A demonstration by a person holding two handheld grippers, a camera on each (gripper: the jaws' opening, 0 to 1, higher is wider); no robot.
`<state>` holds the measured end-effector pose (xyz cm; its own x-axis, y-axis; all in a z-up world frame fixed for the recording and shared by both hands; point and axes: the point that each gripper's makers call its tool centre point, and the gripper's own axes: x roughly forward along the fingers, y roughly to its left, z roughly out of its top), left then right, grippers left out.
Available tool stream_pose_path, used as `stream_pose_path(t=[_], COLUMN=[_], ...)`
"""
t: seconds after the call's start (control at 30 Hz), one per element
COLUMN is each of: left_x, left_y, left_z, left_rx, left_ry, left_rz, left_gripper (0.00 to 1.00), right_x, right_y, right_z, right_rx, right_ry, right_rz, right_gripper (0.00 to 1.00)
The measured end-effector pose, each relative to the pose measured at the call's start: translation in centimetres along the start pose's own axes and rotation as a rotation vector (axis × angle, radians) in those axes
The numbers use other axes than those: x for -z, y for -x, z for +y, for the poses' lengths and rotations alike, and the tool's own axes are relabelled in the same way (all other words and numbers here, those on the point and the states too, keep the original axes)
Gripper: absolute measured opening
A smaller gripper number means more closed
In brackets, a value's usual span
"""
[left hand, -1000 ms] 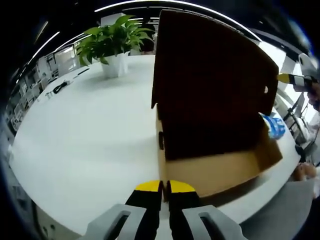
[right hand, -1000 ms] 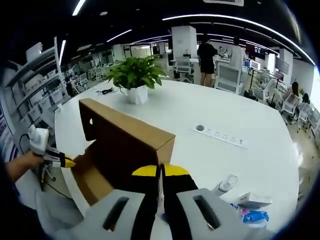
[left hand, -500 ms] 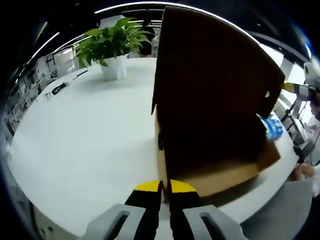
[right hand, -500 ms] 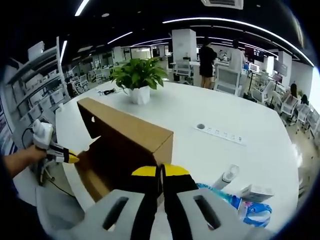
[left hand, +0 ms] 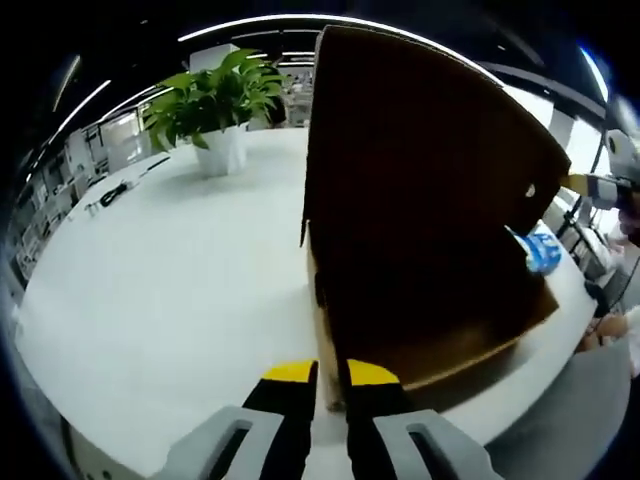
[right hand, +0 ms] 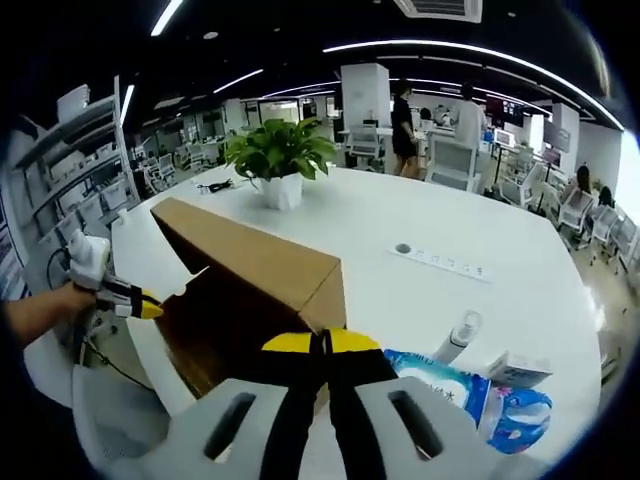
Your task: Operate the shoe box by opening the lid, removing the specified soft item, and placing it in the target area until the item is outside and the box remains undamaged.
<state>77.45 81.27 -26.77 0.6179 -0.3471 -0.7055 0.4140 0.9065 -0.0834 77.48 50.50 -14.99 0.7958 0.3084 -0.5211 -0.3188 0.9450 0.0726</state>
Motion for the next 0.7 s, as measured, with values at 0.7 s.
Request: stream_pose_path(t=[0.7], left_x=[-9.6], left_y=[5.0], left_z=[0.8], left_rx=[0.008], left_ry=[-0.18], left_rz=[-0.232], left_gripper=[0.25], right_x=[1.4], right_y=[0.9], right_z=[1.1], right_rx=[0.002], right_ry=[0.055], right_rz=[-0.05], right_gripper=[0.02])
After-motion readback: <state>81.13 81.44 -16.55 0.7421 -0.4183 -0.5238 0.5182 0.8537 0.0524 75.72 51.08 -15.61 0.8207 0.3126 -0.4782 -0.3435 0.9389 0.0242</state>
